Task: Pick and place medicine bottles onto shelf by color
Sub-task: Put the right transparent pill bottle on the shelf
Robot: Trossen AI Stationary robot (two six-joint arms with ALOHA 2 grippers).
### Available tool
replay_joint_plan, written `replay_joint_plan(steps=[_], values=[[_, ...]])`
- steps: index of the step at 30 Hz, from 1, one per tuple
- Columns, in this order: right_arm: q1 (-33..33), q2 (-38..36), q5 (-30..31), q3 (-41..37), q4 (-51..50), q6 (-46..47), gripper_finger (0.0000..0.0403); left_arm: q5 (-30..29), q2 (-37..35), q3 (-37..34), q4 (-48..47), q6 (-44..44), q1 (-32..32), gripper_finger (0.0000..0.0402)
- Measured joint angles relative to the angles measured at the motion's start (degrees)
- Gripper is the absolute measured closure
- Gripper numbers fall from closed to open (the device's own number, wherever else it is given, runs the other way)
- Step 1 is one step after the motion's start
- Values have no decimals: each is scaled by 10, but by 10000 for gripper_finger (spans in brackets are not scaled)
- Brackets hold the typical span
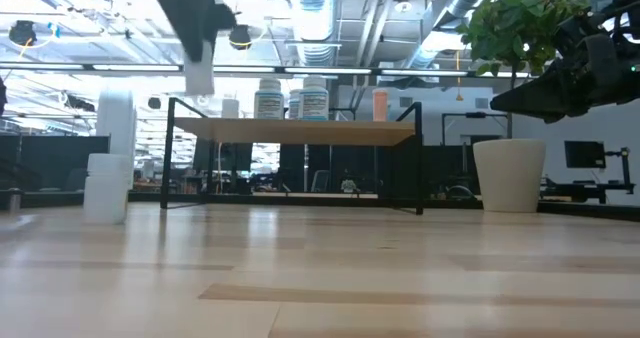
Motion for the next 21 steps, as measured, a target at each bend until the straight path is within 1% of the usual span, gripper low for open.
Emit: replay_joint_plan(steps=[4, 6, 8, 13, 16, 21], values=[[0, 0, 0, 0, 0, 0, 294, -42, 1, 92, -71, 55, 80, 289], [0, 0, 0, 0, 0, 0, 294, -43, 11, 130, -82, 84, 124, 294], [0, 0, 0, 0, 0, 0, 294, -41, 23, 152, -90, 109, 162, 294], [0, 0, 0, 0, 0, 0, 294, -6, 50, 163, -101, 158, 248, 278], [0, 0, 0, 0, 0, 0, 294, 8, 66, 163, -103, 180, 280, 278], [0, 0, 0, 0, 0, 0, 294, 32, 91, 163, -102, 209, 313, 288]])
